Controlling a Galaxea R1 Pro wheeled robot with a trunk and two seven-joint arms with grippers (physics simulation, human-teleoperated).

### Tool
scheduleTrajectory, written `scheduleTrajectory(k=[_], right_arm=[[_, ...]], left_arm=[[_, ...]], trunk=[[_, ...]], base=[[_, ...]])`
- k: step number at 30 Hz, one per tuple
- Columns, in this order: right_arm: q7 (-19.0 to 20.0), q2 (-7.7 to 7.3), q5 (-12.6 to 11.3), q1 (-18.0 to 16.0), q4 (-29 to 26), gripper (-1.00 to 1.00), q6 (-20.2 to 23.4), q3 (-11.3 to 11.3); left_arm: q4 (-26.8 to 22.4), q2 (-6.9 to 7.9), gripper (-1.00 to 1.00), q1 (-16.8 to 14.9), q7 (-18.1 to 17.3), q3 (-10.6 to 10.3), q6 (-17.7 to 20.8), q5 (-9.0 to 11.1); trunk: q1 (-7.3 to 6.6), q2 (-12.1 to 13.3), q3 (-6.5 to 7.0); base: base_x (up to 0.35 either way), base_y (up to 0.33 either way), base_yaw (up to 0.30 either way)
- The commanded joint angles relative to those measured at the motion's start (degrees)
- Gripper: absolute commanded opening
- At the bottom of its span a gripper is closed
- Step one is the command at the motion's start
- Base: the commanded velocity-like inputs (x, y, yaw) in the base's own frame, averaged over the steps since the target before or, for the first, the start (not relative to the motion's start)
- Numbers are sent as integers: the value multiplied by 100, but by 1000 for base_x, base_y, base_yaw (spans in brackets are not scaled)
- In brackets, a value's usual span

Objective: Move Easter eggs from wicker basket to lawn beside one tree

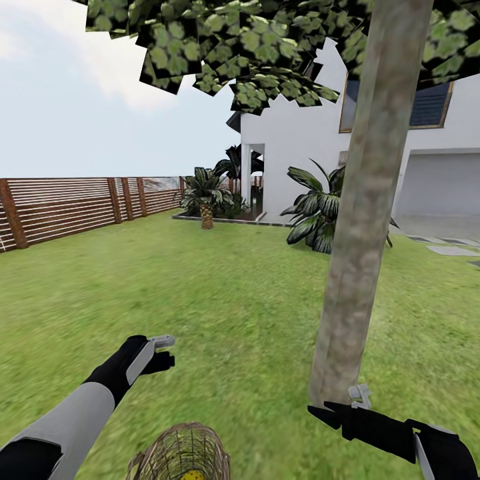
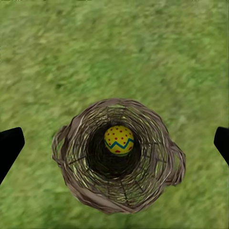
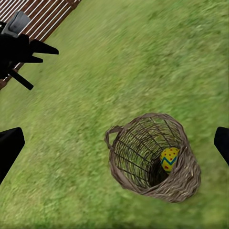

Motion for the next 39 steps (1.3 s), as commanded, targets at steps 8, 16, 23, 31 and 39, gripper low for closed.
scheduleTrajectory(k=[8,16,23,31,39], right_arm=[[51,12,14,-6,-5,100,27,-19],[30,5,-3,-6,-5,100,33,-77],[48,39,-29,-6,-5,100,27,-68],[51,52,-20,-6,-5,100,10,-34],[47,66,-8,-6,-5,100,-97,-27]], left_arm=[[-4,8,100,-6,46,-43,-11,58],[35,8,100,-13,55,-37,-5,44],[50,8,100,-13,55,-40,-7,38],[52,6,100,-13,55,-37,-8,34],[52,7,100,-13,55,-37,-8,34]], trunk=[[178,-330,-154],[353,-651,-298],[507,-932,-423],[683,-1253,-567],[859,-1573,-711]], base=[[0,0,0],[0,0,0],[0,0,0],[0,0,0],[0,0,0]])
